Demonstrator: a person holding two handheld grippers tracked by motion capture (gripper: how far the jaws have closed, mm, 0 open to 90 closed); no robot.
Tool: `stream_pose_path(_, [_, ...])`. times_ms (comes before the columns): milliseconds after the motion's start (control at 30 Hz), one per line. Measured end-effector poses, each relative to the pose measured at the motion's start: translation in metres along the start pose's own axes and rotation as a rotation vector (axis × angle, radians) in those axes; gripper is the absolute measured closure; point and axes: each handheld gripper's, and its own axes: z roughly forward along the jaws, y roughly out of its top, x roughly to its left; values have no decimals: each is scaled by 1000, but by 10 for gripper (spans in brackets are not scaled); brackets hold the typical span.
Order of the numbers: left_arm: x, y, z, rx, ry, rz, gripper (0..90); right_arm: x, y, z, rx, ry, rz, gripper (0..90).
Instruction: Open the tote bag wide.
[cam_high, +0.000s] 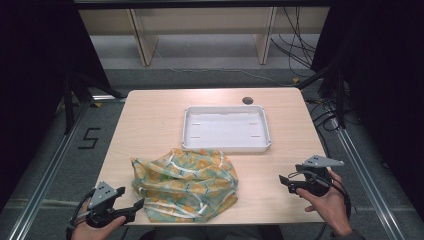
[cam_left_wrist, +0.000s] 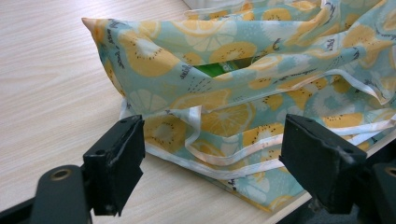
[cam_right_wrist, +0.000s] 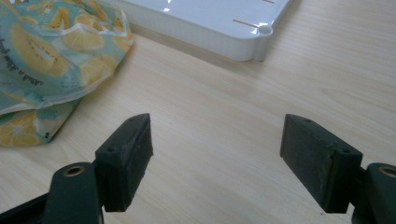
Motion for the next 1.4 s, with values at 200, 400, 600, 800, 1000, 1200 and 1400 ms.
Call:
stream_pose_path(200, [-1, 0, 1, -6, 3, -20, 214, -1, 0, 0, -12, 13, 11, 262])
stream_pose_path(400, [-1, 0, 1, -6, 5, -20, 215, 0, 1, -2, -20, -3, 0, 262])
stream_pose_path(600, [0, 0, 1, -2, 8, -20, 215, 0, 2, -4, -54, -1, -8, 262])
stream_pose_path(800, [0, 0, 1, 0, 11, -9, 215, 2, 3, -3, -67, 10, -12, 261])
stream_pose_path(1000, [0, 0, 1, 1, 13, -6, 215, 6, 7, -5, -94, 33, -30, 266])
stream_pose_path(1200, [0, 0, 1, -1, 15, -6, 215, 15, 11, -3, -102, 80, -12, 260])
stream_pose_path(1400, [-2, 0, 3, 1, 12, -14, 215, 34, 22, 7, -102, 132, -80, 249])
